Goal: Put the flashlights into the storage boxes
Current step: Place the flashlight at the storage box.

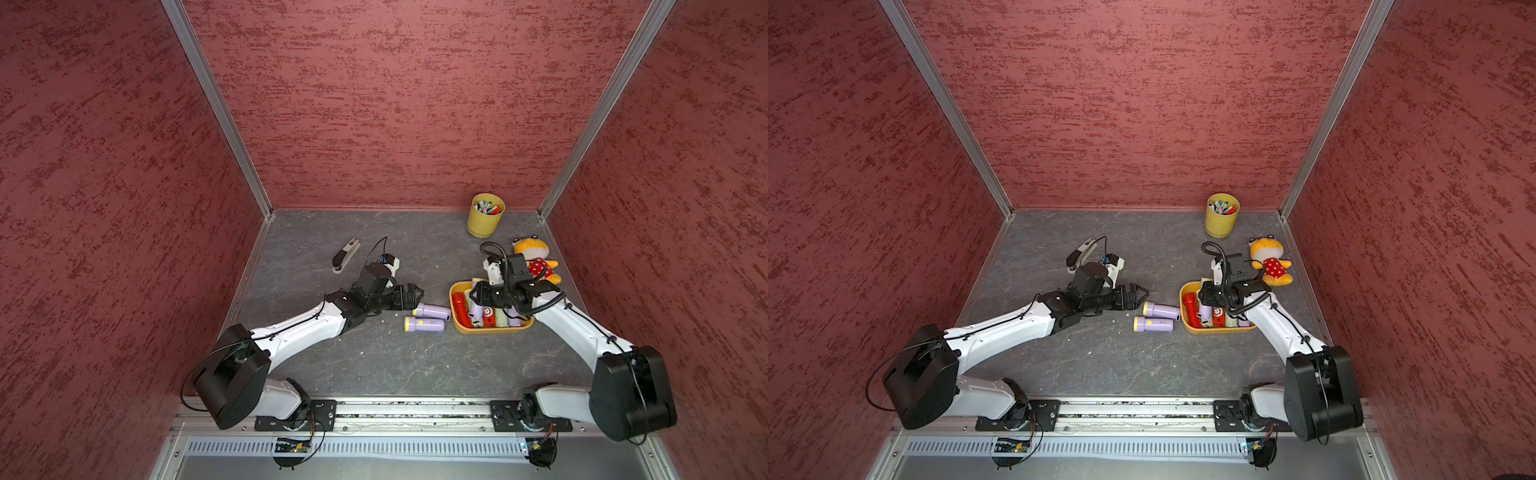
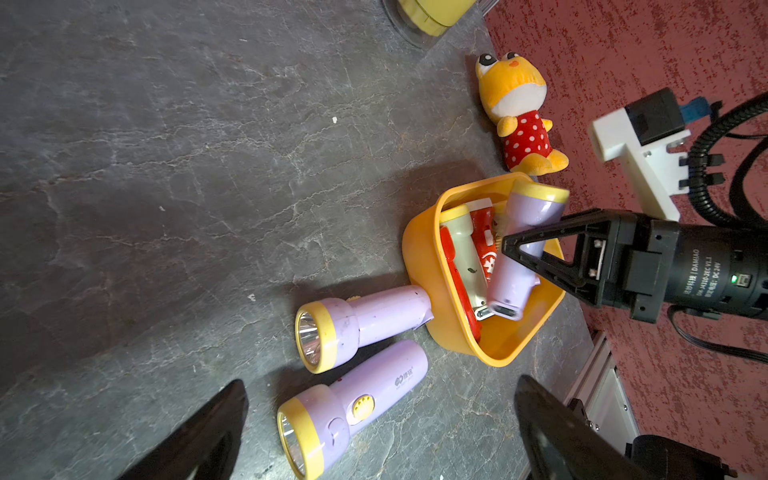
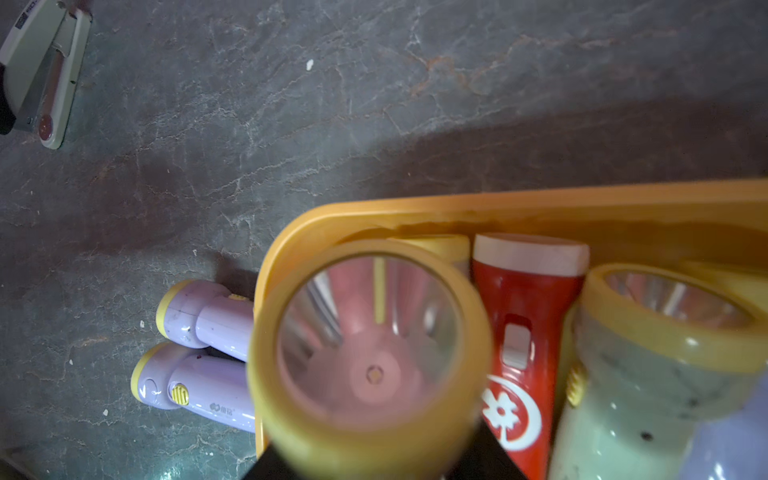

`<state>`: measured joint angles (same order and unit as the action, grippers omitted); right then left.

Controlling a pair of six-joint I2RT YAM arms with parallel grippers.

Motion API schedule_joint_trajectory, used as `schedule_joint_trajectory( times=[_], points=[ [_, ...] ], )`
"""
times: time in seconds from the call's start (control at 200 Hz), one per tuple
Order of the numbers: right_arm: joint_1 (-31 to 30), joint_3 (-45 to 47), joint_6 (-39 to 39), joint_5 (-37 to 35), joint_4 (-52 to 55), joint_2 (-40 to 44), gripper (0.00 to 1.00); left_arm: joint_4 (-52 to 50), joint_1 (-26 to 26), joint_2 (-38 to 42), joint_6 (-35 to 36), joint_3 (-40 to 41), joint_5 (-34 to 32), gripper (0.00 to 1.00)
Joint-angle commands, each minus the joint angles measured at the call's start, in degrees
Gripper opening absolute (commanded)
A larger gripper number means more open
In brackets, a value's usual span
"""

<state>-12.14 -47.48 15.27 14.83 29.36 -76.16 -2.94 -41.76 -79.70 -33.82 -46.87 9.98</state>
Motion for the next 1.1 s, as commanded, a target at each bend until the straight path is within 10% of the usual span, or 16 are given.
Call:
schedule_joint_trajectory(
  times=[0.0, 1.097],
  points=[
    [-1.3, -1.0, -1.4, 2.5, -1.9, -0.9, 0.44, 0.6, 0.0, 0.2, -0.3, 0.2, -1.0, 1.00],
    [-2.6, 1.2, 0.1, -1.1, 6.3, -2.1, 0.34, 1.7, 0.0, 1.1, -1.0, 2.2, -1.0, 1.00]
  ],
)
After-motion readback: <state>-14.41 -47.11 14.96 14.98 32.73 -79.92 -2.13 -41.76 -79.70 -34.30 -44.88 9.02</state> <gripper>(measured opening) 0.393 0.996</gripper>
